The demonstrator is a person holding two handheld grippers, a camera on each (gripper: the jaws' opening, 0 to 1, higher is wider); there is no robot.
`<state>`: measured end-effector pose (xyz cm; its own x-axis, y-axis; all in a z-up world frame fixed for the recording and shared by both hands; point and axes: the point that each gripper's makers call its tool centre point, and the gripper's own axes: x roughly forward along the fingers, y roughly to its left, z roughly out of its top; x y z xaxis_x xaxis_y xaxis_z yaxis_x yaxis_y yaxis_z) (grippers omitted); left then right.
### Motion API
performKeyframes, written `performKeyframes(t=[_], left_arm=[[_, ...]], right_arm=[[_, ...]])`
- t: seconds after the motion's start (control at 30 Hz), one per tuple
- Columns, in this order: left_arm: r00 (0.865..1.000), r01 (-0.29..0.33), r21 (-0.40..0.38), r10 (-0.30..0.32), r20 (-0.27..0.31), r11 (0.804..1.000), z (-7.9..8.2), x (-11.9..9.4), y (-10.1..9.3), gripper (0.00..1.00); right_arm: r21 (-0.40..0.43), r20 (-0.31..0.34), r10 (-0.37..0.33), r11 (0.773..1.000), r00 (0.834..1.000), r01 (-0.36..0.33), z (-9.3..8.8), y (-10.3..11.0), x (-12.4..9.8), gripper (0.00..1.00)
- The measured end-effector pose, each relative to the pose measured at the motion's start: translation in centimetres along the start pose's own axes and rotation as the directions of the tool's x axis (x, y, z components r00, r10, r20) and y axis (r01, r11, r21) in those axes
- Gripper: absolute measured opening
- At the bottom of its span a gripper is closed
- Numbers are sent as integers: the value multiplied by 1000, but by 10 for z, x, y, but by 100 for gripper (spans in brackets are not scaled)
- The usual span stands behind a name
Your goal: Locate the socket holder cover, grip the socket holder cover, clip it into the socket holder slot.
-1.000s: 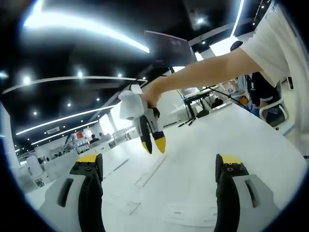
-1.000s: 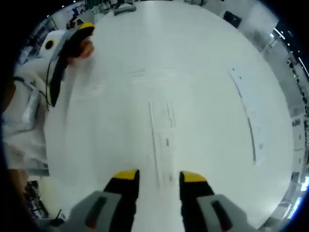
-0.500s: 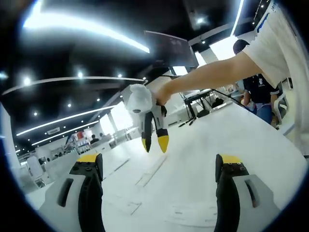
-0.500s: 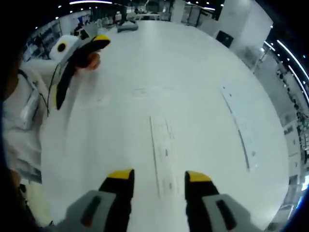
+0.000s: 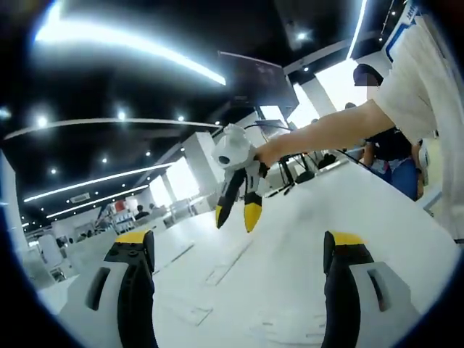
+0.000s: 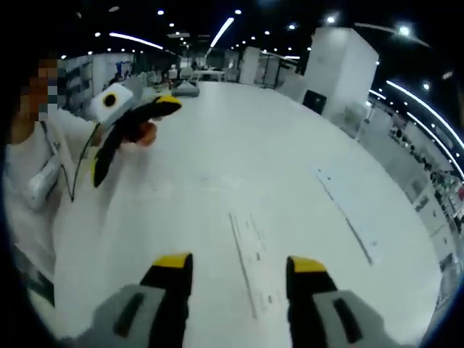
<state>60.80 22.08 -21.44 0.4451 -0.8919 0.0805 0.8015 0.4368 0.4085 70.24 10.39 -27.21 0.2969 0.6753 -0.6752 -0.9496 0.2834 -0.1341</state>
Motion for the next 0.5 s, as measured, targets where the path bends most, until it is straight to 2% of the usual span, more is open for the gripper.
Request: performKeyframes(t=[0.1, 0.13, 0.23, 0.33, 0.37, 0.5], left_arm=[[1000, -5, 4, 5, -6, 1000, -1, 0, 1, 95], [1000, -4, 0, 4, -7, 1000, -1, 0, 1, 95], [1000, -1, -22, 1, 1, 1000, 0, 0, 2, 95], [1000, -4, -36, 5, 5, 999, -1, 0, 4, 95], [1000, -8, -41, 8, 4, 999, -1, 0, 5, 95], [1000, -10, -54, 10, 6, 998, -2, 0, 6, 95]], right_arm=[[11, 27, -26, 1000, 999, 26, -4, 2, 0, 59], [-5, 52, -66, 998, 997, 66, -3, -2, 0, 59], [19, 98, -96, 995, 990, 95, -3, -3, -3, 60], [44, 155, -144, 989, 977, 139, -3, -6, -6, 64], [59, 190, -161, 987, 968, 152, 0, -7, -7, 64], [96, 242, -192, 980, 951, 173, -2, -5, -8, 66]])
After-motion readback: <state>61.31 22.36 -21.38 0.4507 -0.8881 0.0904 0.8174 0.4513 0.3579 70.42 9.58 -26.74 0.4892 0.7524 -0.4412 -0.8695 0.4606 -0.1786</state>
